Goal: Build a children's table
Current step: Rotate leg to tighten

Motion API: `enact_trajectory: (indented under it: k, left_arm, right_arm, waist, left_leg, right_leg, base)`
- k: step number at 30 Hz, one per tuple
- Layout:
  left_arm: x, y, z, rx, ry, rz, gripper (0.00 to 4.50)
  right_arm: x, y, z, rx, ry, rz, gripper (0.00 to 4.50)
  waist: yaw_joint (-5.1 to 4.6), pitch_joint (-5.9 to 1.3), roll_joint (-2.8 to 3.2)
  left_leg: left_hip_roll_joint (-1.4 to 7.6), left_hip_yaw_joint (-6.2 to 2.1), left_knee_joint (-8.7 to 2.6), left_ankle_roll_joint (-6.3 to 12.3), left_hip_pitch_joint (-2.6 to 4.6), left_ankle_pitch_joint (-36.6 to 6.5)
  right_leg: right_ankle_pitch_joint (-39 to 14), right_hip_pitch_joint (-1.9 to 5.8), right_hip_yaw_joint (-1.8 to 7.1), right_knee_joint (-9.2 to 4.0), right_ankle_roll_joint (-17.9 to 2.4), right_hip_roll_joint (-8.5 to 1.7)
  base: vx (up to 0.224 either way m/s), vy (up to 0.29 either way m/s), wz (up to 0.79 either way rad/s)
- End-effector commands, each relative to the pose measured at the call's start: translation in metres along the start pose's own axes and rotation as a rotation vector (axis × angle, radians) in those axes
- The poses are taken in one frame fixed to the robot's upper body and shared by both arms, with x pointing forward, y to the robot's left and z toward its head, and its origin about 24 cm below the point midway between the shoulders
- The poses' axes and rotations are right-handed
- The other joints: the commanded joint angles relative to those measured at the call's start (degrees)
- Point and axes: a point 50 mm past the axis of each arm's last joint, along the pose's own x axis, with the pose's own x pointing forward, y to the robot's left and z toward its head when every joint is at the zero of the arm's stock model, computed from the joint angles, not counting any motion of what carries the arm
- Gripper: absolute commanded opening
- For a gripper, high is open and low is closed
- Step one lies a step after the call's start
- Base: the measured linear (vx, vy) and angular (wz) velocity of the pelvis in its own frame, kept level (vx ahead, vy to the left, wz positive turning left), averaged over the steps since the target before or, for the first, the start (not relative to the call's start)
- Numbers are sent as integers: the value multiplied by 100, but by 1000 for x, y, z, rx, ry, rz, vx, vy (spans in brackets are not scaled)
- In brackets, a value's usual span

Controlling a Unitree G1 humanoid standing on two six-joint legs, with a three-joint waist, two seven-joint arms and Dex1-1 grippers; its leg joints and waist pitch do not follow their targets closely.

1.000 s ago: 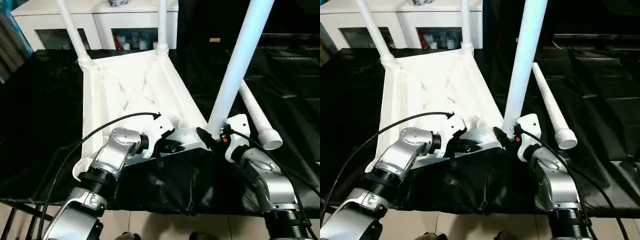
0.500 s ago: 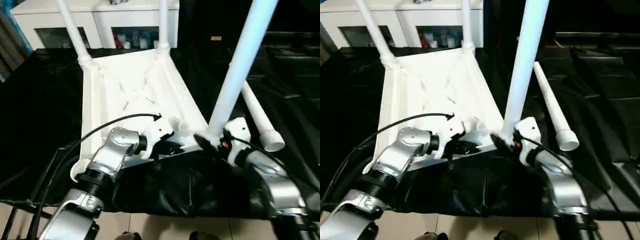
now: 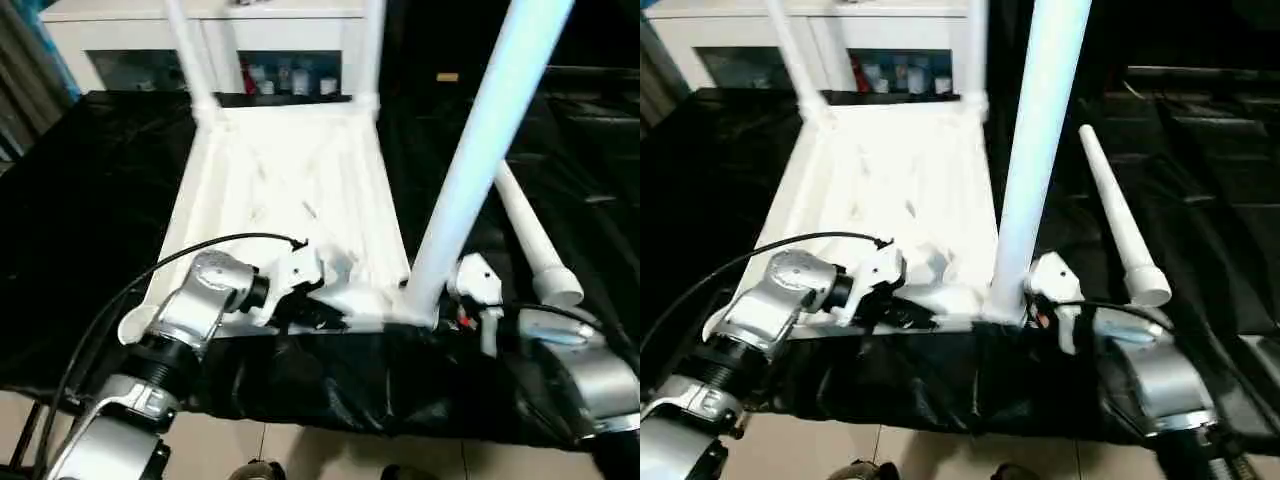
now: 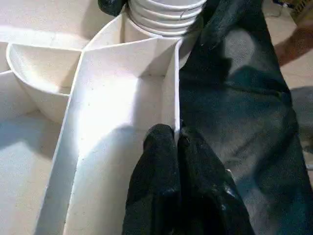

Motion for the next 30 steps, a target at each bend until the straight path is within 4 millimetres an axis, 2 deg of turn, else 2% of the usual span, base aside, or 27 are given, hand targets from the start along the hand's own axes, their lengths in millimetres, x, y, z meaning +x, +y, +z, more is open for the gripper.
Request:
enact_trajectory:
  k: [1,7,10,20,23,24,25,26,27,28,29,30]
  left_arm:
    - [17,-6,20,85,-38,-138,0]
    - [14,-9,16,91,-17,-174,0]
    - [14,-9,15,87,-19,-182,0]
    - [16,-9,14,57,-33,-168,0]
    - [24,-3,17,20,-49,-59,0]
    - [35,4,23,-30,-81,58,0]
    - [35,4,23,-30,-81,58,0]
    - [46,7,28,-73,-116,131,0]
    - [47,8,29,-75,-119,136,0]
    - [50,8,30,-85,-127,153,0]
    - [62,8,36,-120,-160,213,0]
    - [68,8,38,-133,-171,237,0]
  right_arm:
    - [18,14,0,14,6,139,354]
    - [19,17,4,19,-4,182,307]
    - [19,19,3,31,-6,204,282]
    - [22,22,1,77,-37,179,276]
    - [32,12,0,108,-83,-26,276]
    - [42,2,-4,165,-104,-214,276]
    - [42,2,-4,165,-104,-214,276]
    - [51,-2,-6,227,-127,-325,276]
    - [52,-2,-6,233,-130,-333,275]
    - [54,-3,-7,253,-137,-357,275]
    - [64,-4,-5,319,-174,-447,275]
    - [69,-3,-3,343,-191,-470,275]
  waist:
    - [-11,-322,-99]
    - [16,-334,-81]
    - [25,-320,-80]
    - [28,-327,-72]
    - [8,-317,-84]
    - [-31,-296,-92]
    - [-66,-251,-82]
    - [-80,-261,-94]
    - [-113,-255,-105]
    - [-124,-262,-105]
    - [-158,-254,-103]
    - [-196,-255,-101]
  left_leg:
    - [326,-116,-330,707,50,-1013]
    - [340,-116,-323,738,56,-933]
    - [340,-119,-333,690,59,-1027]
    - [337,-118,-336,636,60,-1062]
    - [331,-118,-352,534,55,-1153]
    - [329,-140,-383,406,57,-1334]
    - [315,-149,-408,248,87,-1659]
    - [303,-160,-406,170,107,-1775]
    - [299,-187,-421,97,102,-1861]
    - [296,-191,-426,87,97,-1858]
    - [295,-193,-435,112,81,-1890]
    - [301,-181,-436,122,89,-1903]
  right_leg:
    - [-1059,286,250,-348,-1567,-324]
    - [-895,283,249,-327,-1633,-326]
    - [-1020,282,249,-341,-1616,-334]
    - [-1057,286,250,-349,-1607,-336]
    - [-1280,268,253,-369,-1549,-342]
    - [-1606,259,246,-401,-1484,-349]
    - [-2178,222,235,-470,-1364,-357]
    - [-2430,228,226,-487,-1274,-361]
    - [-2663,230,231,-509,-1153,-366]
    - [-2667,236,231,-516,-1108,-359]
    - [-2601,230,238,-526,-1062,-346]
    - [-2486,199,251,-531,-1078,-342]
  base:
    - [0,0,0]
    - [0,0,0]
    - [0,0,0]
    - [0,0,0]
    - [0,0,0]
    - [0,0,0]
    - [0,0,0]
    - [0,0,0]
    - [0,0,0]
    - [0,0,0]
    - [0,0,0]
    - [0,0,0]
